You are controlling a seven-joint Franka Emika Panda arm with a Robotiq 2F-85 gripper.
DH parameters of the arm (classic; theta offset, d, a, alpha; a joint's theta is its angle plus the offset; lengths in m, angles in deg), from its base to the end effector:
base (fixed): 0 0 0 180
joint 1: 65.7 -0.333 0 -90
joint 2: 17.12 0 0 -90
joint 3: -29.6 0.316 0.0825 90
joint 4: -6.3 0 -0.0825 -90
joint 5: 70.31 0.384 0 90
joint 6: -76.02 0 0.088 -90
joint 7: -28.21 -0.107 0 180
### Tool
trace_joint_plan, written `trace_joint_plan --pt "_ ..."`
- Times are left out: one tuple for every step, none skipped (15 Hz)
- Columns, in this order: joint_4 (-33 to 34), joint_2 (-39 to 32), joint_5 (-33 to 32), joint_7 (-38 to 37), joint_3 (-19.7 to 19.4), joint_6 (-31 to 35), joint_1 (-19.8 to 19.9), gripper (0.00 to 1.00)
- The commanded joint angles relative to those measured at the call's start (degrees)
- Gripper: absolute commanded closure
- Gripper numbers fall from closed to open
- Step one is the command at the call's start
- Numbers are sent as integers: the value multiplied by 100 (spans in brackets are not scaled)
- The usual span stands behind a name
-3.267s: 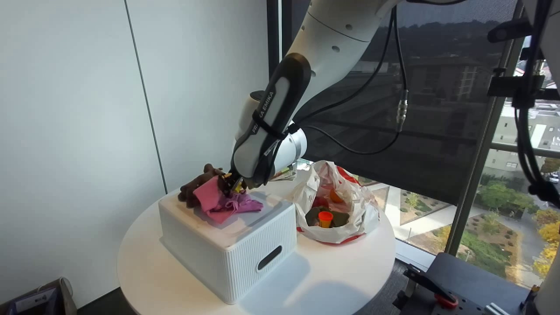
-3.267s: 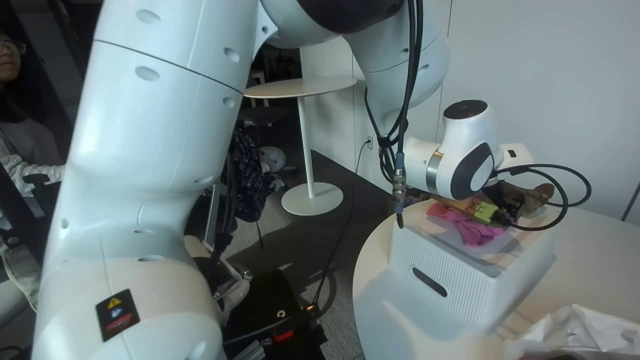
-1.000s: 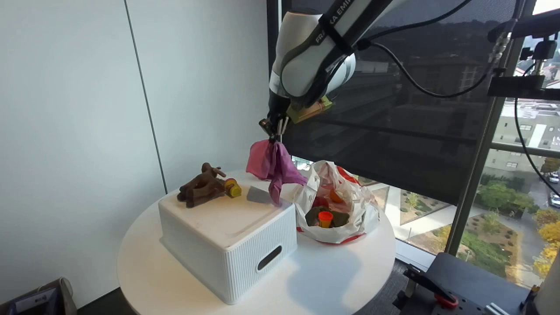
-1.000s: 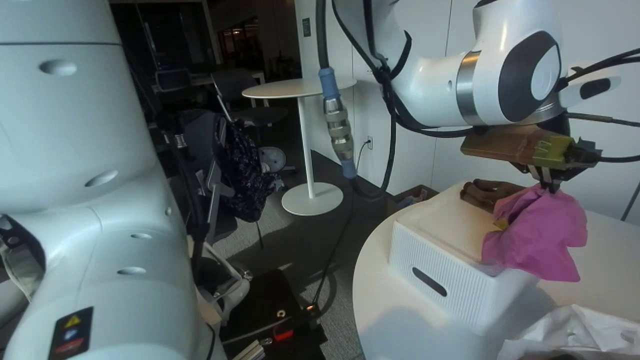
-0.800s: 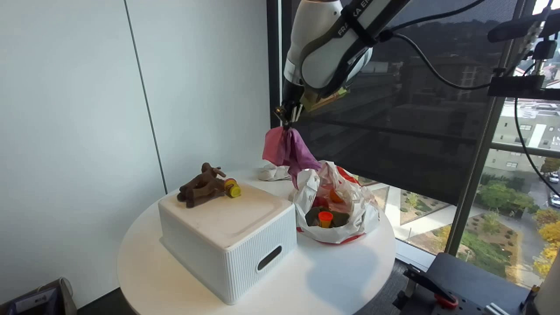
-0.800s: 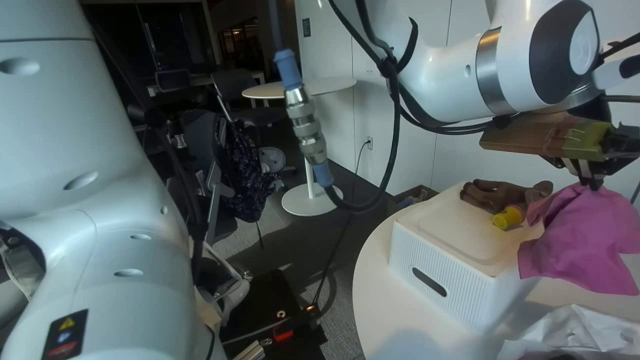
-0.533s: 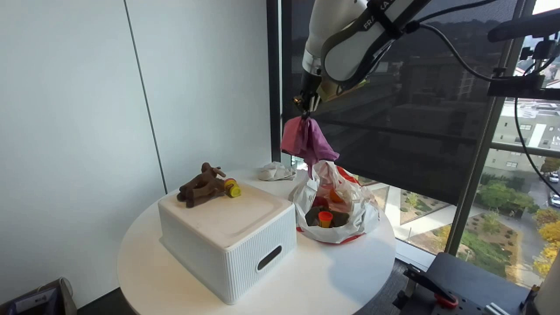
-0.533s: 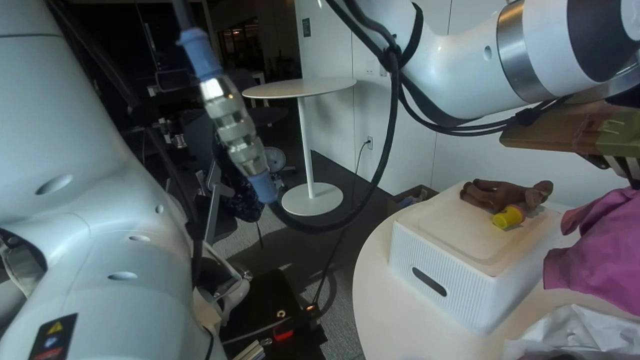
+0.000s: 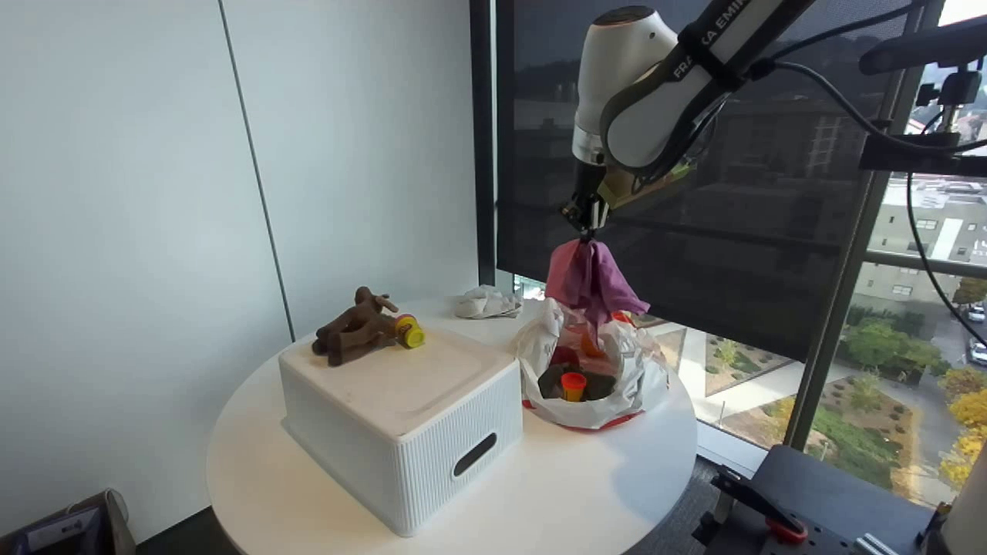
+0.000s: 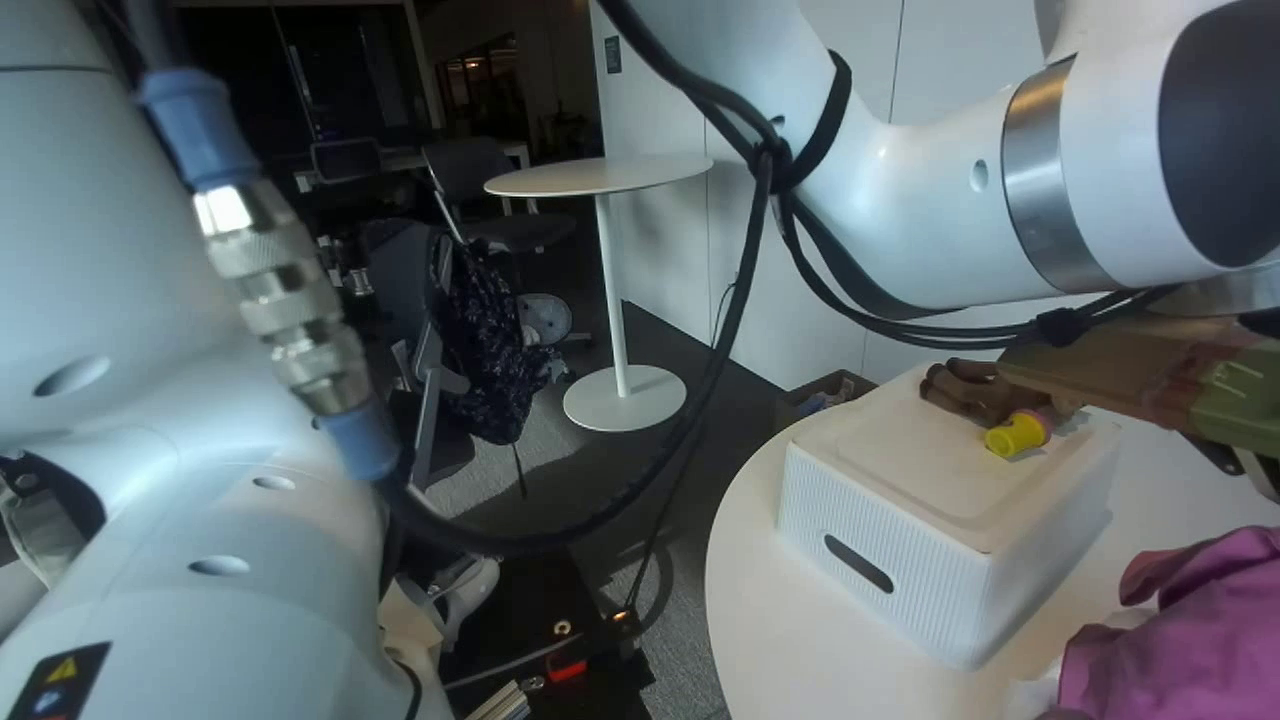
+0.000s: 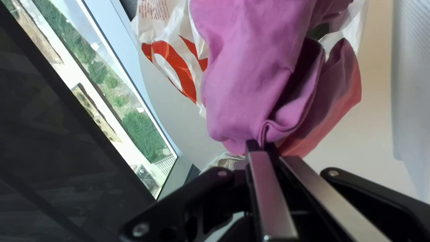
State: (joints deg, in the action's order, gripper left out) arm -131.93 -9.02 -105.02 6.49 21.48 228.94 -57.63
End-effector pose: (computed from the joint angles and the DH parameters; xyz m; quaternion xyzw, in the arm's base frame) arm 0.4877 -0.1248 0.4041 0.9621 -0.0847 0.1986 0.1666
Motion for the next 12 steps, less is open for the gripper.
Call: trace_joint_plan --pt "-157 -137 56 -55 105 -104 216 94" --pt "-174 -257 95 -1 95 -101 218 94" --pt "-178 -381 128 18 95 -85 207 94" --pt "-162 -544 104 -22 106 -33 185 94" --pt "-135 -667 104 -6 102 -8 157 94" --pt "-54 -870 71 -38 107 -23 128 94" --pt "32 -1071 9 -40 93 -12 111 94" --pt "141 -1296 -27 -69 67 35 90 94" --pt "247 -1480 -88 -130 27 34 54 94" --pt "381 -1653 -197 -169 -30 60 20 94" --pt "517 -1800 -260 -197 -91 91 -20 94" --pt "667 -1930 -382 -263 -173 139 -65 94"
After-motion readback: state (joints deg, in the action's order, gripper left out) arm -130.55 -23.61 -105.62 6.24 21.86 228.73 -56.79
